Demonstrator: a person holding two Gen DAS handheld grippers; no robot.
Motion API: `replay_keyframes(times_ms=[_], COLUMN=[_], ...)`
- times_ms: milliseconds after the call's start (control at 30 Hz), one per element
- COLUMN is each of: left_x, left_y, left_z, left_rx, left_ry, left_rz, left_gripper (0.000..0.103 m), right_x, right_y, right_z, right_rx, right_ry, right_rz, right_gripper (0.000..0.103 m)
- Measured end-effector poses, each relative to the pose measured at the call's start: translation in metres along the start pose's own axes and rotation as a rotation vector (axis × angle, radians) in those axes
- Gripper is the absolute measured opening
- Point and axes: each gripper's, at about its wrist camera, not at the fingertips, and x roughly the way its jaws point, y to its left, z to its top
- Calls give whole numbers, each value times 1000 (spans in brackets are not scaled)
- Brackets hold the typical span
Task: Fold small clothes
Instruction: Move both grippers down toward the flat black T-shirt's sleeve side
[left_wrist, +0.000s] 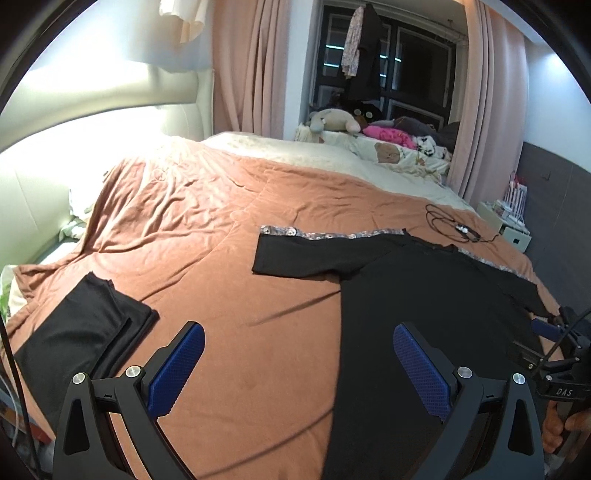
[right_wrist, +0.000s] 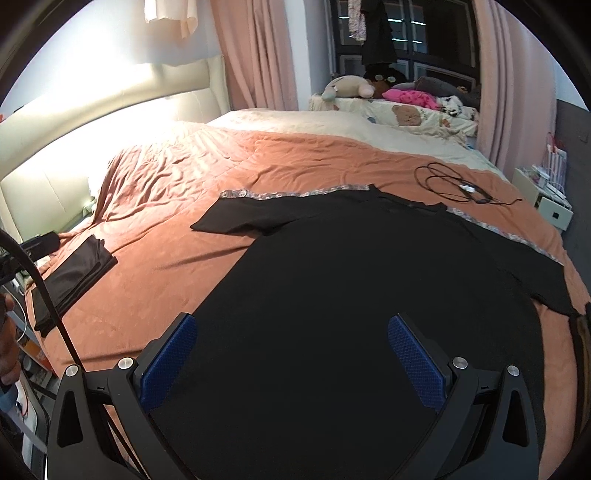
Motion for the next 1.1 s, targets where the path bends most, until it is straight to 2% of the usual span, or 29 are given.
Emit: replay_keyframes(times_ms=[400, 500, 733, 900, 967, 1100], left_x=[75, 96, 141, 175, 187, 219], left_y=[45, 58, 85, 111, 117, 124], left_z=[19, 22, 31, 45, 49, 52], left_rx=[-35, -44, -49, -86, -95, -117], left_ry=[76, 100, 160, 187, 194, 231], left_rz=[16, 29, 50, 48, 51, 26], left_gripper=[101, 97, 93, 86, 84, 79], right_x=[69, 86, 126, 165, 178, 199], right_y=[8, 8, 12, 8, 7, 3], right_z=[33, 40, 49, 61, 67, 74], right_rx=[4, 3, -2, 40, 51, 80], right_ry=[54, 50, 73, 89, 100, 124], right_rz=[19, 25, 6, 4, 28, 56], right_gripper=[103, 103, 103, 95, 82, 74])
